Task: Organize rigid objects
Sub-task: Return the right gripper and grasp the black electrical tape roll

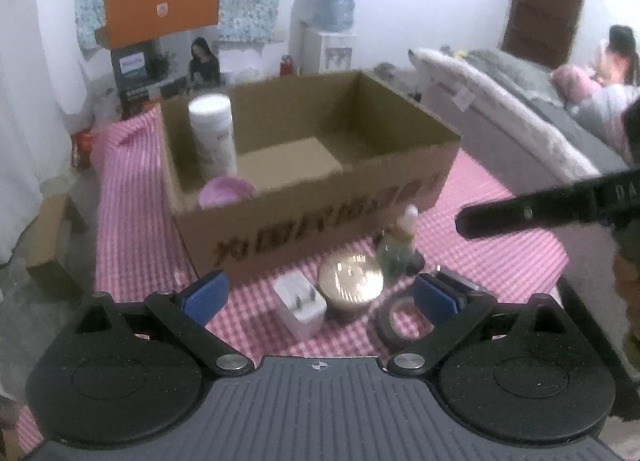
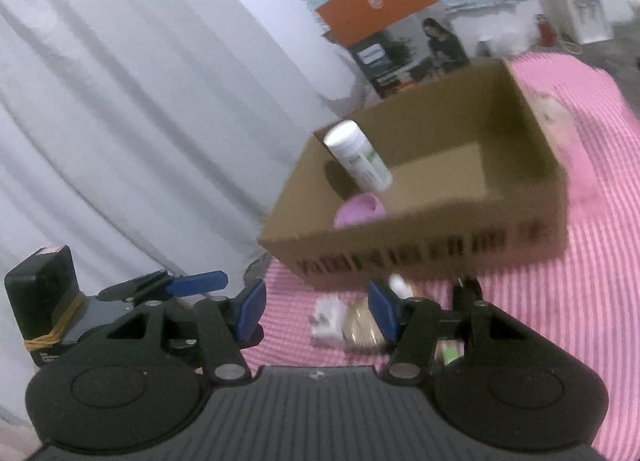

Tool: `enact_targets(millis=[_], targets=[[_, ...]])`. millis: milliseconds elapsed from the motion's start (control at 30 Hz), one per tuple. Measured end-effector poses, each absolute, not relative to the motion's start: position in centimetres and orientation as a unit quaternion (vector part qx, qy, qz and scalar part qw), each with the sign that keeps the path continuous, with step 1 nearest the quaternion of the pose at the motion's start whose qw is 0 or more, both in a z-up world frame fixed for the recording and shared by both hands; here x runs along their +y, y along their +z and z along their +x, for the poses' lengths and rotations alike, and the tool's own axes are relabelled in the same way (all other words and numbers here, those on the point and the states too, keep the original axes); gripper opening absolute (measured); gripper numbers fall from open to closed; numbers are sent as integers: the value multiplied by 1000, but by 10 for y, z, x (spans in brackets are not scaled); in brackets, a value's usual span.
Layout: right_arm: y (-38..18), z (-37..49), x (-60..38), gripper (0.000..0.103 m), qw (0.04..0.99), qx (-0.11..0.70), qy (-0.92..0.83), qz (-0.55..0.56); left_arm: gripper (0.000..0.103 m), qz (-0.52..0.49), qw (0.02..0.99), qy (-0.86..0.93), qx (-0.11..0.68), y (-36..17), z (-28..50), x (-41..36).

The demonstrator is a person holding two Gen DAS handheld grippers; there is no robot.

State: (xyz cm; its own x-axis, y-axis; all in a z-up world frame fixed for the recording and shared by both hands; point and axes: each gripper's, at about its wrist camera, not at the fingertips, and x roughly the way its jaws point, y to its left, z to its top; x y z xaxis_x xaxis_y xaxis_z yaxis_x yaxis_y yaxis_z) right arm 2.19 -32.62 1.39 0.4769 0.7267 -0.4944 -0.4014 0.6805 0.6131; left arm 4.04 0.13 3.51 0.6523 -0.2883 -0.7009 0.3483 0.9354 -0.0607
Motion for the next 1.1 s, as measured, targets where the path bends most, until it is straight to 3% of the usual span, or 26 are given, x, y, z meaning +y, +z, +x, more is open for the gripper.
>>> enact_targets(millis=[200,367,567,700,1033,1100], targets=[[-22,-6,-330,58,841,403,284,222,99,51,902,-182,389,6,34,-16],[-50,-20,-334,51,835,432,253,230,98,89,896,-204,385,-10,23,-36],[-61,-20,-334,47,838,443,232,217,90,99,877,-245,401,-29,22,-55],[-70,-12,-328,42,833,454,234,211,78,114,867,-254,414,-41,28,-67],[-83,-3,-324,36,831,476,214,192,78,146,858,-251,423,-55,41,-83],[-83,0,-323,36,833,474,213,189,73,142,860,-254,420,-55,43,-84]])
